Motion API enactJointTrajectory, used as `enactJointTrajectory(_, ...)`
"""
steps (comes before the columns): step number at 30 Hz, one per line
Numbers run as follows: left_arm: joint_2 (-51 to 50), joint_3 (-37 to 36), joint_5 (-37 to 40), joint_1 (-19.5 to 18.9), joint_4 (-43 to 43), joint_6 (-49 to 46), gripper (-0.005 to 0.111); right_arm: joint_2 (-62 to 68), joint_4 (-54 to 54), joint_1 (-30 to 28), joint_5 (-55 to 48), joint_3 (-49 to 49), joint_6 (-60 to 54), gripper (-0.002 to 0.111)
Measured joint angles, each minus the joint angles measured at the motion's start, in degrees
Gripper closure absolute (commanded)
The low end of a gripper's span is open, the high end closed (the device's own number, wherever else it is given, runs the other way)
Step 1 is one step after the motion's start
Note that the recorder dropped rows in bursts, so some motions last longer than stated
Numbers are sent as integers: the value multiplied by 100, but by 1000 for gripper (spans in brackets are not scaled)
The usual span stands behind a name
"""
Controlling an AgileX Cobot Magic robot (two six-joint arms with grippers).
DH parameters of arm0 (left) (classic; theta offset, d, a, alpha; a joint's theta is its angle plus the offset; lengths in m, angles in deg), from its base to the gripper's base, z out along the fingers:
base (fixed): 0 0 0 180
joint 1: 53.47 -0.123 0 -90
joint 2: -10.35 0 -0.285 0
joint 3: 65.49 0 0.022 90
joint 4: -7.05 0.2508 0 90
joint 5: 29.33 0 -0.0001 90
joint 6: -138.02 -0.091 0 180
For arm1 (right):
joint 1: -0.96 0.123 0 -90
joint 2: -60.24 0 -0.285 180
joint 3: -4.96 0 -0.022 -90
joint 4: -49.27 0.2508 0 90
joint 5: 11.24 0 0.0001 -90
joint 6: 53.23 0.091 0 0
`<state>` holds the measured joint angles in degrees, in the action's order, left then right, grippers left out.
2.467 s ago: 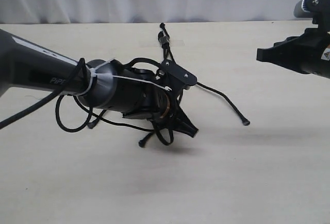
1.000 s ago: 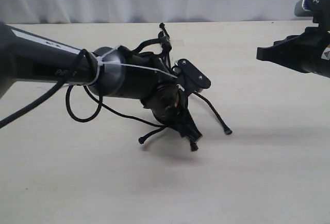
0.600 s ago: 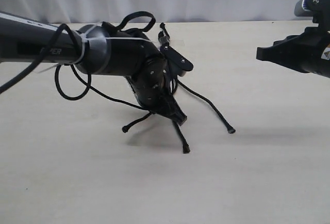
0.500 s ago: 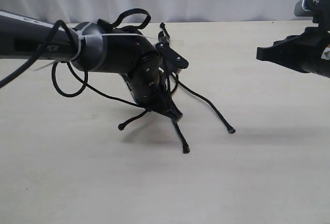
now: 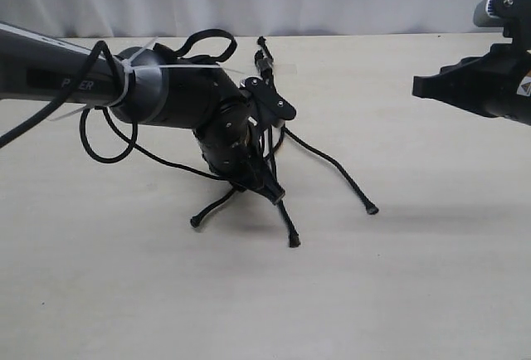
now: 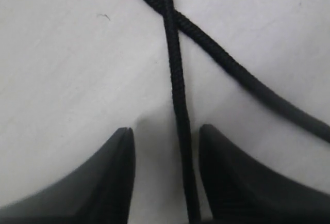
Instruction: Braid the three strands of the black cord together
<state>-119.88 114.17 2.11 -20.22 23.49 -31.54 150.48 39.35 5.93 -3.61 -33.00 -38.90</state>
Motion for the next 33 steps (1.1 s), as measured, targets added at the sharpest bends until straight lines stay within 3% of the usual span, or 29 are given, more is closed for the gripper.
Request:
enactJointTrajectory(5,0,0,-47,0,121,-25,64,0,13,0,-160,0,0,104)
enactJointTrajectory(13,778,-60,-307,-18,259,-149,107,0,117,80,-1327,283,142,104)
enactJointTrajectory(18,2057,-735,-829,-302,321,-161,107,75,160,794,-2343,751,154,102)
enactJointTrajectory(26,3936,-2519,-1967,-1284,338,88,107,1016,212,2436,-2605,1169,154,63)
enactJointTrajectory(33,4437,-2942,-2156,-1518,305,124,107,2345,434,3122,-3024,2029,154,61)
